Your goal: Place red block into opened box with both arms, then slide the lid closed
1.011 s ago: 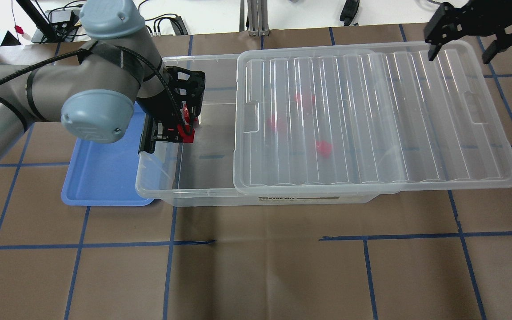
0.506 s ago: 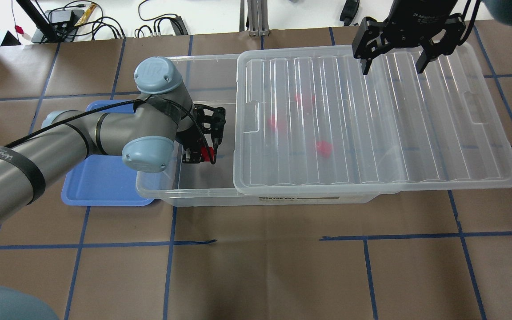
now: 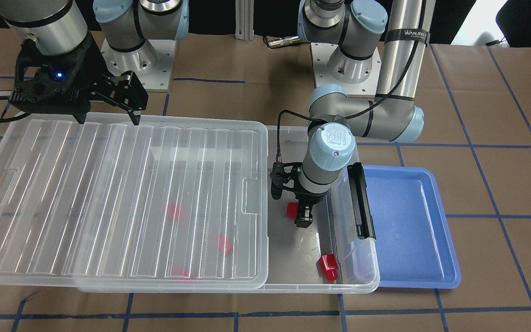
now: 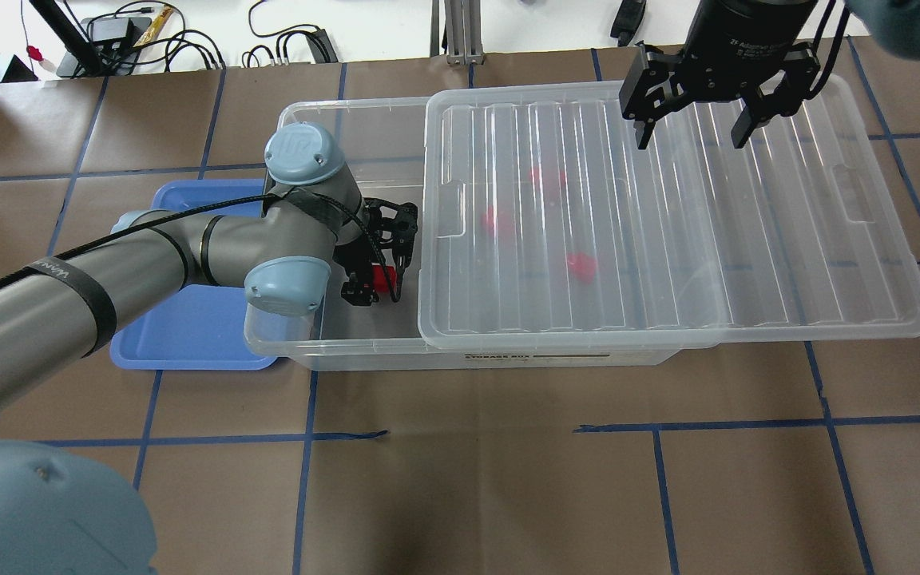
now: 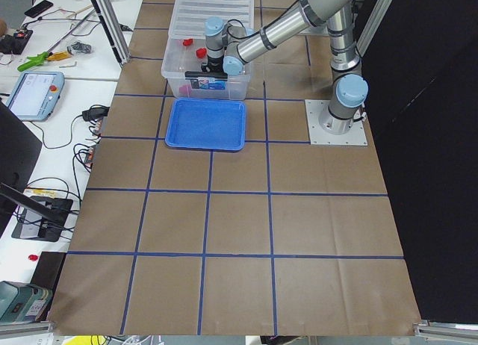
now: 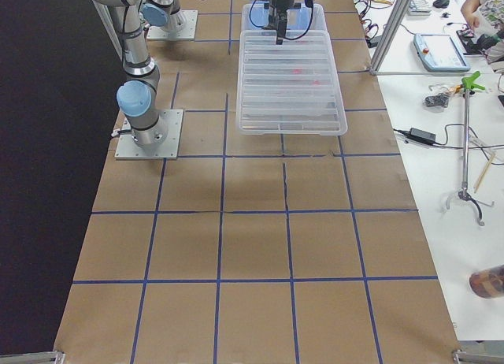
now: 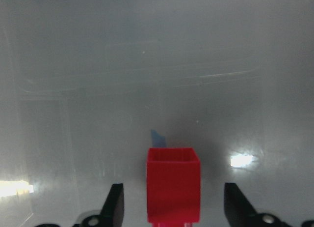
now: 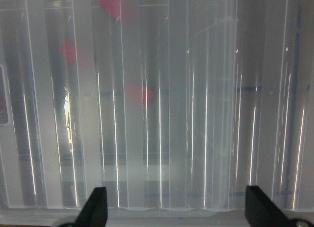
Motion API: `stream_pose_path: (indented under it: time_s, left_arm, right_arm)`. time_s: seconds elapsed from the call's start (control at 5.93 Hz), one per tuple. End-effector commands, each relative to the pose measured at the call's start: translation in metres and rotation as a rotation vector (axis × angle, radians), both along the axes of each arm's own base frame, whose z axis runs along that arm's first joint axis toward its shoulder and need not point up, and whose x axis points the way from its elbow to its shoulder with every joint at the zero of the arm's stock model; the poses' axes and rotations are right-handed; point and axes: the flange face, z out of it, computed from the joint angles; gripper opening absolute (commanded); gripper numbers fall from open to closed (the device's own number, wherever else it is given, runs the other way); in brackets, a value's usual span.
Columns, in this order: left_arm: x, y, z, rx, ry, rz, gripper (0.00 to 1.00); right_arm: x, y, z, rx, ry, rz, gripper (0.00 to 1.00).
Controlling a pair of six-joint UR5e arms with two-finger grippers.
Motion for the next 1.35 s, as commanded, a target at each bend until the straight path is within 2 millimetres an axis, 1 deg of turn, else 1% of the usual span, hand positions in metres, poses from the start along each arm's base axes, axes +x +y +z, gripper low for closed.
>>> stream_pose_path:
  time_s: [0.0,0.17,0.34,0.51,0.67,0.84,1.01,1.18]
  left_arm:
    - [0.002,0.002,0.074,0.038,-0.007,0.01,0.97]
    - [0.003,0.008,0.123,0.039,-0.007,0.019,0.97]
    - [0.006,0.017,0.166,0.062,-0.009,0.033,0.97]
    - [0.026,0.023,0.198,0.074,-0.002,0.127,0.97]
    - [0.046,0.039,0.229,0.078,-0.003,0.245,0.97]
    - [0.052,0.068,0.264,0.033,-0.036,0.414,0.97]
    - [0.06,0.077,0.282,-0.019,-0.095,0.608,0.98]
    - [0.062,0.073,0.289,-0.045,-0.074,0.899,0.98]
  right_arm:
    - [-0.001,0.0,0.001,-0.005,0.001,-0.006,1.0]
    - [-0.005,-0.002,0.003,-0.012,-0.002,-0.005,1.0]
    - [-0.017,-0.007,0.003,-0.017,-0.002,-0.026,1.0]
    - [-0.063,-0.017,-0.001,-0.007,-0.002,-0.082,1.0]
    - [-0.121,-0.029,-0.007,-0.011,-0.009,-0.05,1.0]
    - [-0.17,-0.038,-0.02,0.009,-0.011,-0.027,1.0]
    - [-0.232,-0.038,-0.032,0.031,-0.003,-0.038,1.0]
    - [-0.305,-0.041,-0.057,0.035,0.019,-0.077,1.0]
